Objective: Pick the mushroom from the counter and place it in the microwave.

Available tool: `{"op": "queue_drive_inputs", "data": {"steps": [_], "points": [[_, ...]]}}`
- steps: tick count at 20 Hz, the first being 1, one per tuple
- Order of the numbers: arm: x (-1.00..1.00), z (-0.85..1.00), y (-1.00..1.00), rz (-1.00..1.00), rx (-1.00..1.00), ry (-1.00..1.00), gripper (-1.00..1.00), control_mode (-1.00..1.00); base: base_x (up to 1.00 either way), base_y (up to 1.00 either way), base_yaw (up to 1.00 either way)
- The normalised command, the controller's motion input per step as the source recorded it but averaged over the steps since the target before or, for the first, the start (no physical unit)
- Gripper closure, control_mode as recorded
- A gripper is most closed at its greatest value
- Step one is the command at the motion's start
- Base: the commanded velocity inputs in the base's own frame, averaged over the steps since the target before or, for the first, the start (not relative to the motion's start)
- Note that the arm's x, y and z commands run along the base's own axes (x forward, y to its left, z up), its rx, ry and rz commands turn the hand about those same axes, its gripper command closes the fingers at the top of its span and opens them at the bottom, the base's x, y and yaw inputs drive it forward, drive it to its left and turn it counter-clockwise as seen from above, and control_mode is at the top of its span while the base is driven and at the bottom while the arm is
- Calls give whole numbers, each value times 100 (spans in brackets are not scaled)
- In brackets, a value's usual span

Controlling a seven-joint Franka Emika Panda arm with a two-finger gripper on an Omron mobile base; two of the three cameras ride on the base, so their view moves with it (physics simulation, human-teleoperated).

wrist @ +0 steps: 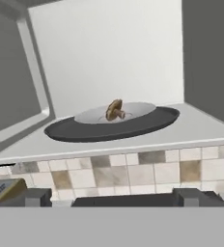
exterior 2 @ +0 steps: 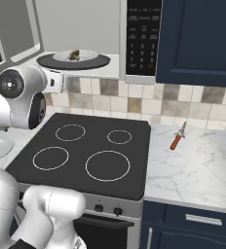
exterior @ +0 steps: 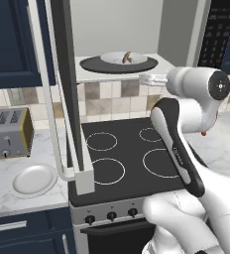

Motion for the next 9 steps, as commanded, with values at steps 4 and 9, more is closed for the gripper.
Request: {"op": "queue_drive_inputs", "data": {"steps": [4, 9], "points": [[-100, -1, 0, 0, 0, 0, -100, -100, 0, 0, 0], [-100, -10, 0, 0, -1, 1, -100, -100, 0, 0, 0]]}}
